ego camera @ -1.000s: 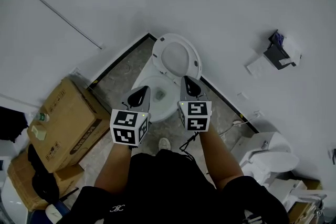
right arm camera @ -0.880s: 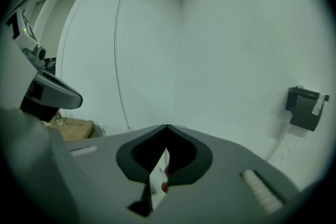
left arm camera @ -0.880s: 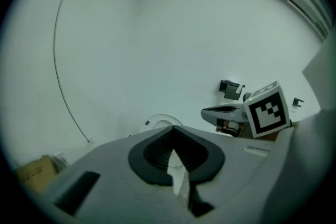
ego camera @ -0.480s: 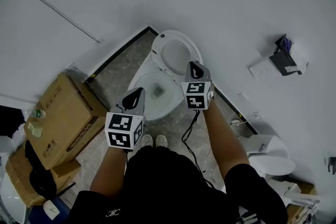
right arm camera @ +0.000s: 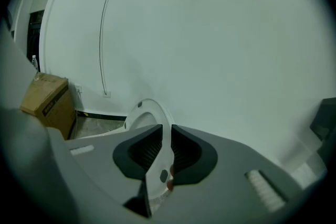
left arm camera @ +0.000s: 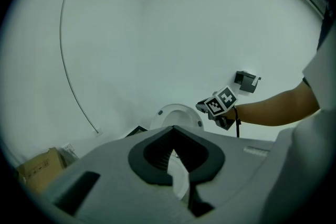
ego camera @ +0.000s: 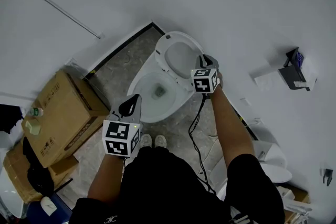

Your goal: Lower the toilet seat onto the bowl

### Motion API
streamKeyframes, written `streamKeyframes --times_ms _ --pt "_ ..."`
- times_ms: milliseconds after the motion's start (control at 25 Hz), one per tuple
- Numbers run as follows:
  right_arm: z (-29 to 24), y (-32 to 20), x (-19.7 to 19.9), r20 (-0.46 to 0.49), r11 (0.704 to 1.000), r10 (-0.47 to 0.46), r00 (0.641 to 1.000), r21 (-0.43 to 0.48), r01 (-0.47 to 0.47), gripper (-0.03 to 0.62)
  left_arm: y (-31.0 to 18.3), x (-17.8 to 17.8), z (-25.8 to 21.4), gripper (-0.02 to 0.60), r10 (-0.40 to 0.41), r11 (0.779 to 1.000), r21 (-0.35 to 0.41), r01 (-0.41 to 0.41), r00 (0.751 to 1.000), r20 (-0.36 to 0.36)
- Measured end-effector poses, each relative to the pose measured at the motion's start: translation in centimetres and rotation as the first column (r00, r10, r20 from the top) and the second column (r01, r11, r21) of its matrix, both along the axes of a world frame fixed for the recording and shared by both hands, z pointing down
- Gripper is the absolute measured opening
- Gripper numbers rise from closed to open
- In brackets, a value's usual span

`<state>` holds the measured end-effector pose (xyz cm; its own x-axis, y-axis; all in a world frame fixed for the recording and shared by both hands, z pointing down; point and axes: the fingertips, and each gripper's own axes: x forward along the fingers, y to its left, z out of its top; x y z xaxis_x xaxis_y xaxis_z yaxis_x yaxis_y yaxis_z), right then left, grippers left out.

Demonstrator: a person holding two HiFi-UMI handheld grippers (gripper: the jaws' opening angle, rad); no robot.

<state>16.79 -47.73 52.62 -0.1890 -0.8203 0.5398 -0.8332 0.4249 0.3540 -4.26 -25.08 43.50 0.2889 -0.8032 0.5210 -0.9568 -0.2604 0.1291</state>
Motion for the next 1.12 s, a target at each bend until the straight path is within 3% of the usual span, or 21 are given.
streamKeyframes --times_ms 280,720,1120 --pt "2.8 -3.3 0.6 -0.071 0.999 -0.002 0.997 -0.041 -0.001 0.084 -1.3 -0.8 1.6 0.009 -0.009 1.0 -0.026 0.009 1.0 0.002" --pt "6.3 -4.4 1.8 -0.131 0.993 -0.021 0.991 -0.121 0.005 0.086 -1.4 -0.5 3.0 0.009 -0.004 0.998 -0.055 0.004 1.0 0.013" --pt "6.2 -3.2 1.3 -0.16 0.994 -0.051 0.986 -0.105 0.034 0.053 -0.2 -0.7 3.3 0.008 -0.02 0.998 -0.062 0.021 1.0 0.015"
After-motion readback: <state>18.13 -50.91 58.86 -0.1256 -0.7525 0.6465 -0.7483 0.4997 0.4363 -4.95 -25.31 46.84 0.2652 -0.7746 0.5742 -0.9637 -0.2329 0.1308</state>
